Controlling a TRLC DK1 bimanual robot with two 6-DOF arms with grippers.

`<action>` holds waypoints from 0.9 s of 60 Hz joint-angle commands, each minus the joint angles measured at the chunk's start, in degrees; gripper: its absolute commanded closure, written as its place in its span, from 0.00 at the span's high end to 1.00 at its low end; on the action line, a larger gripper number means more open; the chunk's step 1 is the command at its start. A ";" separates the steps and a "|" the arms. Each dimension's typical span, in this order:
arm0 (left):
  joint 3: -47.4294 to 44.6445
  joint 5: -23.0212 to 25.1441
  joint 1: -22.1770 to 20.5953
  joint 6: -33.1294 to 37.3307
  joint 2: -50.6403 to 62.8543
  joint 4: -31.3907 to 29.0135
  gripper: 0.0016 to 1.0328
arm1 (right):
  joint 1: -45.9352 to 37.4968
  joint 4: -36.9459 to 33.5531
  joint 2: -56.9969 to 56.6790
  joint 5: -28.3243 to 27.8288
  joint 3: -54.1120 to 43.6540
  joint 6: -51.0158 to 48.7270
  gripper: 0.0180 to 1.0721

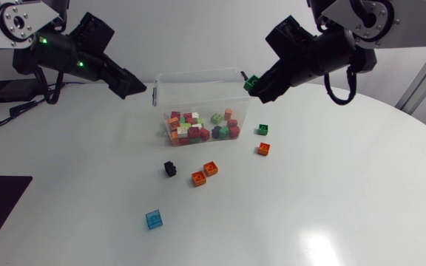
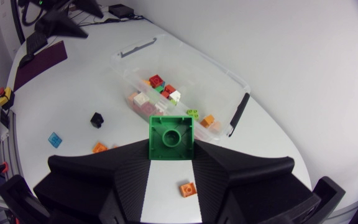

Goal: Place the duplo bricks in the container

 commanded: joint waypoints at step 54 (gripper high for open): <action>-14.94 -5.31 -6.48 5.29 9.59 1.20 0.95 | 3.41 5.15 34.79 6.65 34.22 10.70 0.65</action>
